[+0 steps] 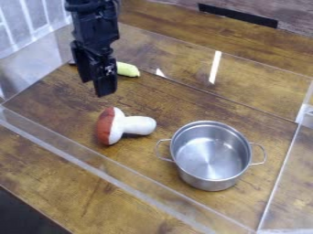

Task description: Remove the mushroom from the silver pot and put it on the table

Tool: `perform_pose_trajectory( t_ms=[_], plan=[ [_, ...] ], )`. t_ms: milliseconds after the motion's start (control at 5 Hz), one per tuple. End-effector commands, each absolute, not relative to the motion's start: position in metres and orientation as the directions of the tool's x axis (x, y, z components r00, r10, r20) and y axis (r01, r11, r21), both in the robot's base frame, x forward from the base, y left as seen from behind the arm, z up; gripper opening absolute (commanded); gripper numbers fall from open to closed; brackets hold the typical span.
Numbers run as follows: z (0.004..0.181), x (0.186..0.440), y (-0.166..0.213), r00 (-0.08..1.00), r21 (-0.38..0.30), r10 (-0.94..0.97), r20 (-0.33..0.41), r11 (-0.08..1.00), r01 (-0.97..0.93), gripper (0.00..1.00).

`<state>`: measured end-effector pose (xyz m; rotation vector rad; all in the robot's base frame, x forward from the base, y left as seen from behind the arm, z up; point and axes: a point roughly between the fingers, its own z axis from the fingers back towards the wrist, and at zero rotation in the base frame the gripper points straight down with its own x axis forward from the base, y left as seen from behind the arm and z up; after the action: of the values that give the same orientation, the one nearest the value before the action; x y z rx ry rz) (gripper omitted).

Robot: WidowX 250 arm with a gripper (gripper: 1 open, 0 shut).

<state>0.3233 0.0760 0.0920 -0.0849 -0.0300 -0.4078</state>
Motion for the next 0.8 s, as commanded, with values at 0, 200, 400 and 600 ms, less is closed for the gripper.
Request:
perform_pose_trajectory(
  t_ms=[0, 200, 400, 600],
  plan=[
    [0.11, 0.329, 0.067, 0.896, -0.026, -0.43, 0.113, 0.9, 0.435, 1.0],
    [0.101, 0.332, 0.057, 0.879, -0.03, -0.463, 0.113, 0.883, 0.469, 1.0],
    [0.095, 0.327, 0.057, 0.868, -0.031, -0.484, 0.112, 0.871, 0.49, 1.0],
    [0.088, 0.323, 0.058, 0.86, -0.035, -0.499, 0.109, 0.862, 0.505, 1.0]
  ],
)
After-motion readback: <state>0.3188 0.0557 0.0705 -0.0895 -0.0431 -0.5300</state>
